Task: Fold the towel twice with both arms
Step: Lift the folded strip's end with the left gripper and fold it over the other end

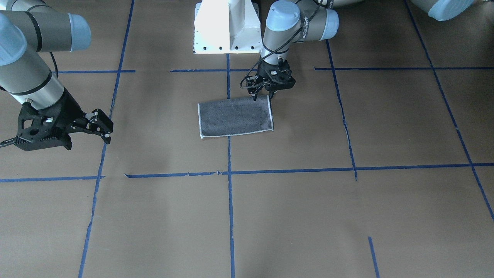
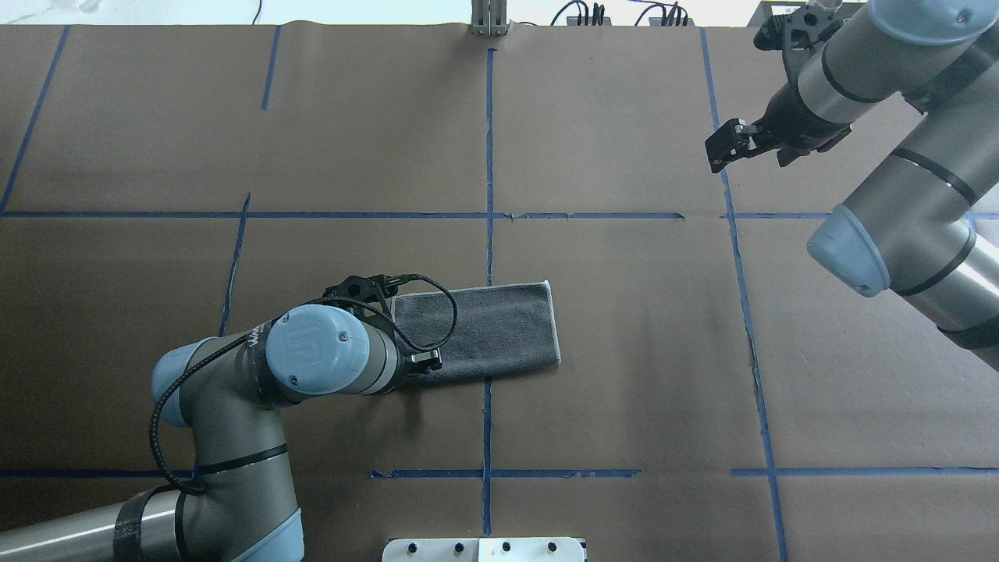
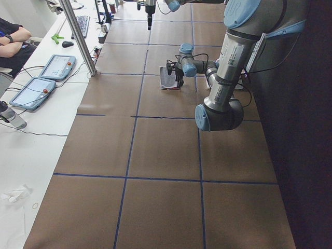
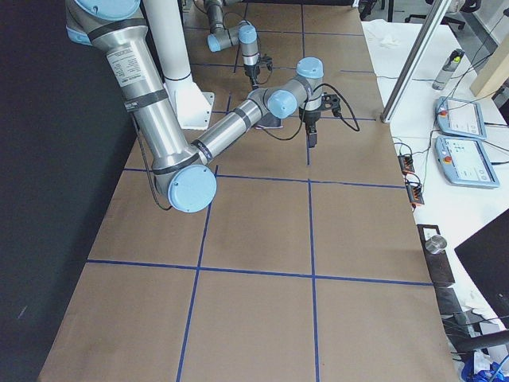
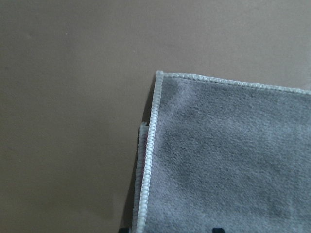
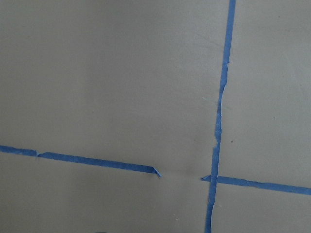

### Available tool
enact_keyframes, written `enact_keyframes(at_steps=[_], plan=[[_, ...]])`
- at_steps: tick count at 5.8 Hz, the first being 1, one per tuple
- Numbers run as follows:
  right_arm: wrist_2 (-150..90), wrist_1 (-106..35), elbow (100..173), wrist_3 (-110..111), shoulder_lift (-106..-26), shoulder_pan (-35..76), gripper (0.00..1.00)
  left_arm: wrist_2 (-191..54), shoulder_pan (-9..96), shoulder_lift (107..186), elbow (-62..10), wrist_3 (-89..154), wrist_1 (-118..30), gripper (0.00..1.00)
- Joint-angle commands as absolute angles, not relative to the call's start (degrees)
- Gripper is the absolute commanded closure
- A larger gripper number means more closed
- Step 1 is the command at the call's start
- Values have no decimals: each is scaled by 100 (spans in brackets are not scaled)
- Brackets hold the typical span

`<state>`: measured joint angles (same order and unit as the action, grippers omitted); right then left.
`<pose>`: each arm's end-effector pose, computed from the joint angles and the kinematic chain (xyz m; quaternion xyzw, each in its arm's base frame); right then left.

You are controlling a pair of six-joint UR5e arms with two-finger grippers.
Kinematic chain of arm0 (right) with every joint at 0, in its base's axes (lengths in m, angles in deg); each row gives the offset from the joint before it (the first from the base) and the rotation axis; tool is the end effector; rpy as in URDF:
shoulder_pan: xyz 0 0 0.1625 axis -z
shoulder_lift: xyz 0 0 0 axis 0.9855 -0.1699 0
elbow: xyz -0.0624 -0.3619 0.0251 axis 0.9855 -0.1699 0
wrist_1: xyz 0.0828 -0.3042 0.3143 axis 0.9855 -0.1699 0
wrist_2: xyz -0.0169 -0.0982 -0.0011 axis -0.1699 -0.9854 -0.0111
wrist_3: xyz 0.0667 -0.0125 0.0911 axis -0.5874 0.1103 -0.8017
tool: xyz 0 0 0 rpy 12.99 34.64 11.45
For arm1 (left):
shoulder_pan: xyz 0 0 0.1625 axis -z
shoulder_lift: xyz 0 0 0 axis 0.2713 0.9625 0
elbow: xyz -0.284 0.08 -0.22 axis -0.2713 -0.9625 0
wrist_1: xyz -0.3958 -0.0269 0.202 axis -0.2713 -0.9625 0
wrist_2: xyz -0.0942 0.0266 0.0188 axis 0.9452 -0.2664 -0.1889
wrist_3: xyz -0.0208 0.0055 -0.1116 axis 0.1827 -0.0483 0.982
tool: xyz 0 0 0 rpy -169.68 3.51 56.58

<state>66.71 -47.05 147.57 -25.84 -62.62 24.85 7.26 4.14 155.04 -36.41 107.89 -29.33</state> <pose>-0.2917 -0.5569 0.2581 0.0959 -0.3900 -0.0203 0.9156 0.5718 -0.3336 0.2061 0.0208 0.4380 -0.1276 0.8896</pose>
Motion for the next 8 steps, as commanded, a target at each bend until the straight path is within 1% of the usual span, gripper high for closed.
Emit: enact_keyframes(at_steps=[1, 3, 4, 5, 6, 8], plan=[[6650, -4705, 14772, -2584, -6272, 2484, 0, 721, 412, 15502, -3570, 10783, -2981, 38], [6641, -4705, 14754, -2584, -6272, 2484, 0, 729, 412, 15502, -3482, 10775, -2989, 43], [6641, -4705, 14754, -2584, -6272, 2484, 0, 729, 412, 15502, -3491, 10774, -2990, 64], [6641, -4705, 14754, -2584, -6272, 2493, 0, 729, 412, 15502, -3534, 10757, -2981, 93], [6641, -4705, 14754, -2584, -6272, 2485, 0, 729, 430, 15511, -3596, 10757, -2972, 100], [6641, -4705, 14763, -2584, -6298, 2484, 0, 721, 526, 15642, -3605, 10757, -2815, 100]])
